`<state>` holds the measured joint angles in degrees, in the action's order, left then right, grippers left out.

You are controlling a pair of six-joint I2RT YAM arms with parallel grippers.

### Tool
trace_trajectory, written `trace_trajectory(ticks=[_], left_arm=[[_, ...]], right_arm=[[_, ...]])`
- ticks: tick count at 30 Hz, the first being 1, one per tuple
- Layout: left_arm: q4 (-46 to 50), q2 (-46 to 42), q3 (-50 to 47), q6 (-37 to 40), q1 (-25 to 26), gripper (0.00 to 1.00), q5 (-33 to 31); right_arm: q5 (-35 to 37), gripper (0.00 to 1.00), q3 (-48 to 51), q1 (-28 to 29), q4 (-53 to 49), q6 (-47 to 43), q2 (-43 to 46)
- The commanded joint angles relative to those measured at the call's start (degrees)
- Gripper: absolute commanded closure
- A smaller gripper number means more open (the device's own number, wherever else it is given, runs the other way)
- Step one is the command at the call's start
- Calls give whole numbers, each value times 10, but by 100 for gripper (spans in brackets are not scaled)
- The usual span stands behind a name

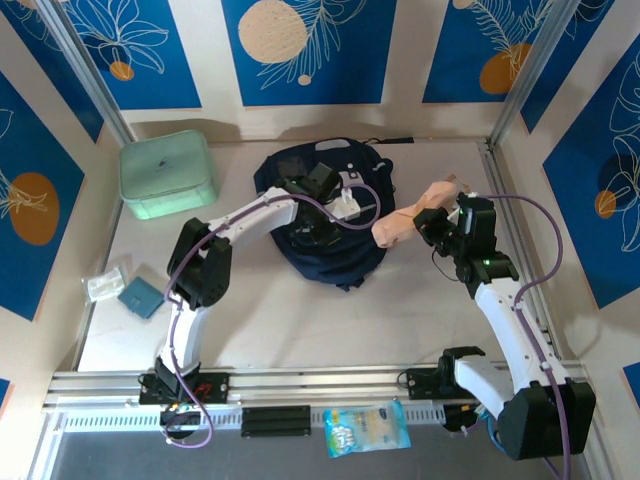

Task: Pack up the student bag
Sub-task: Open the student bag at the top-center of the table.

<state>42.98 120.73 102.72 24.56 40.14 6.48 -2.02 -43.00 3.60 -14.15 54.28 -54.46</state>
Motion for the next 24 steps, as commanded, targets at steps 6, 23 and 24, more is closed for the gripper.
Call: trace_trajectory(ticks=[6, 23, 24], left_arm=[[-1, -65, -10, 41, -5, 90, 89], [-156, -186, -81, -58, -23, 100, 89], [-156, -182, -78, -67, -24, 100, 75]], right_arm=[[-30, 90, -7, -8, 33, -30, 35], [77, 90, 43, 1, -49, -45, 147], [79, 90, 49, 5, -44, -40, 150]])
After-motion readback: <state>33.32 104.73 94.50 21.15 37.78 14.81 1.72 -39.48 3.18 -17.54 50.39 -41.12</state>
